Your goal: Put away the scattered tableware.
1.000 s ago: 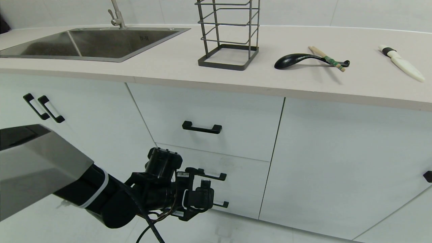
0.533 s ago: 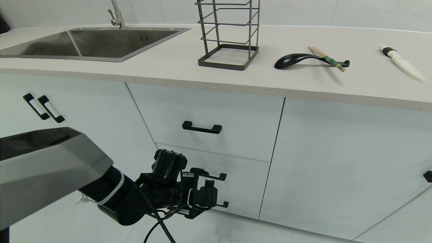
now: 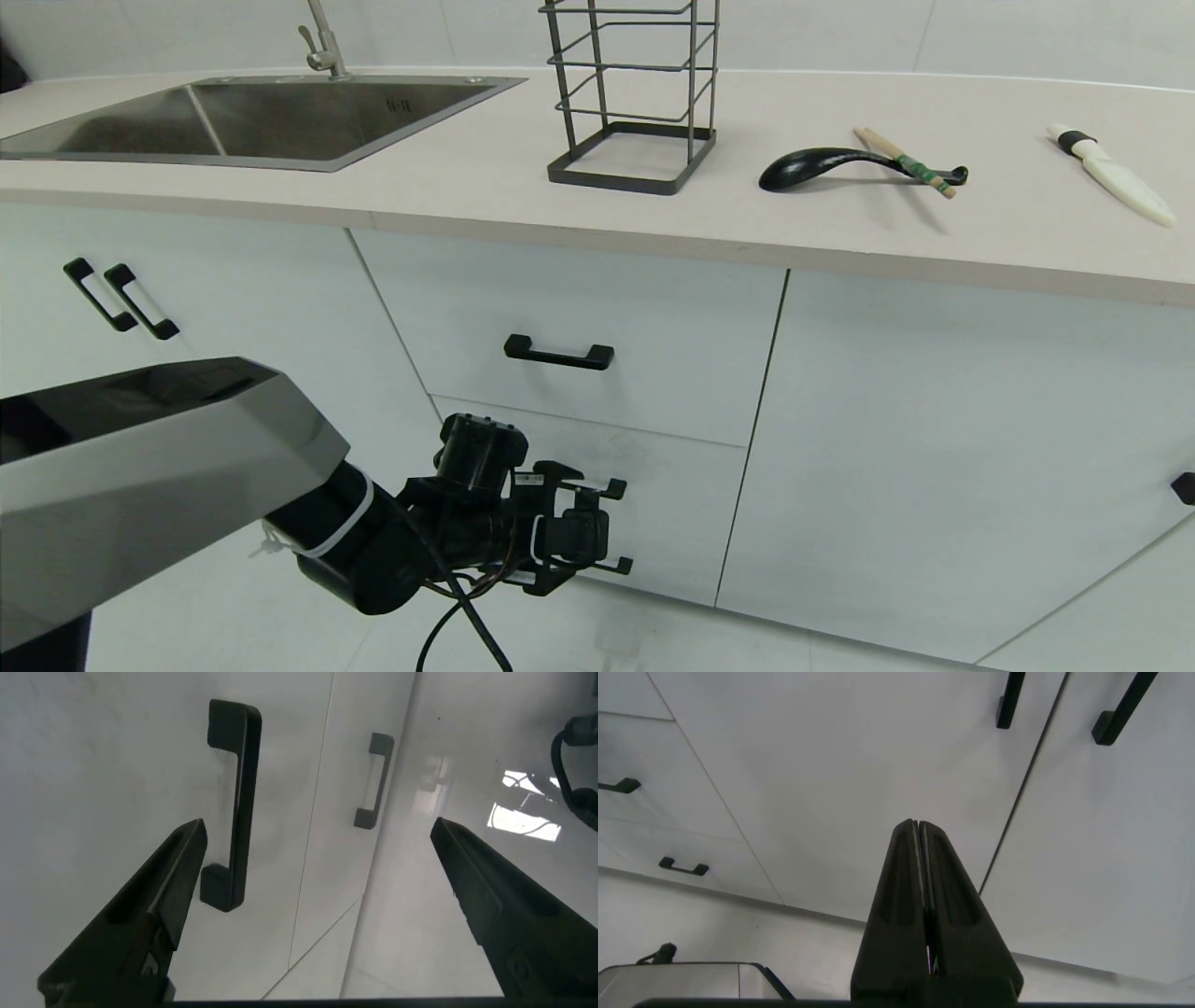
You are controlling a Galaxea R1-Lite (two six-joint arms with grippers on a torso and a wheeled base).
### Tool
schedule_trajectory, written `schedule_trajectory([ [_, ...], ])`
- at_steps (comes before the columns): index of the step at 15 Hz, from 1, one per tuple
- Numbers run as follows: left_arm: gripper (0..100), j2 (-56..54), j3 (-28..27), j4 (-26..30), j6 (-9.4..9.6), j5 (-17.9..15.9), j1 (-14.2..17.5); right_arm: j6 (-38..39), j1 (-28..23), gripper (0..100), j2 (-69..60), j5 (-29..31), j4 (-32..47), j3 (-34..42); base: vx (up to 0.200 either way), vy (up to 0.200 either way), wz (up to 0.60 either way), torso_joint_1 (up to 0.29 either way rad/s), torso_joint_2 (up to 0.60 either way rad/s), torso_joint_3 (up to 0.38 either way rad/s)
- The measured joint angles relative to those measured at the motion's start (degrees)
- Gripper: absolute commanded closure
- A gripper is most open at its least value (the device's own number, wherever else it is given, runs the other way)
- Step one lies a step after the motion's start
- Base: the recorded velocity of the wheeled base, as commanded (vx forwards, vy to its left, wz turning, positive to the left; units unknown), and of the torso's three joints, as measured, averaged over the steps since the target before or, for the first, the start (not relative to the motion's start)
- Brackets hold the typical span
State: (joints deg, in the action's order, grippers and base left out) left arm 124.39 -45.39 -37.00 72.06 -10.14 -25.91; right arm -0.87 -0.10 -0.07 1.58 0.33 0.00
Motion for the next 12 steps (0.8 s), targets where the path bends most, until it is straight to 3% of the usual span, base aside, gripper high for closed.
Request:
schedule_trajectory([
  [5,0,1.27,-1.0,-0.5,-0.11,0.0,0.89,0.0,0.0,100,0.0,0.0,0.0,0.0,0.0,0.0,0.0,0.0,0.0,0.0],
  [8,0,2.45,-1.58,-3.21,-1.5,0.02,1.02,0.0,0.0,100,0.0,0.0,0.0,0.0,0.0,0.0,0.0,0.0,0.0,0.0],
  [12,0,5.01,-2.4,-4.92,-1.85,-0.01,1.05,0.0,0.0,100,0.0,-0.02,0.0,0.0,0.0,0.0,0.0,0.0,0.0,0.0],
])
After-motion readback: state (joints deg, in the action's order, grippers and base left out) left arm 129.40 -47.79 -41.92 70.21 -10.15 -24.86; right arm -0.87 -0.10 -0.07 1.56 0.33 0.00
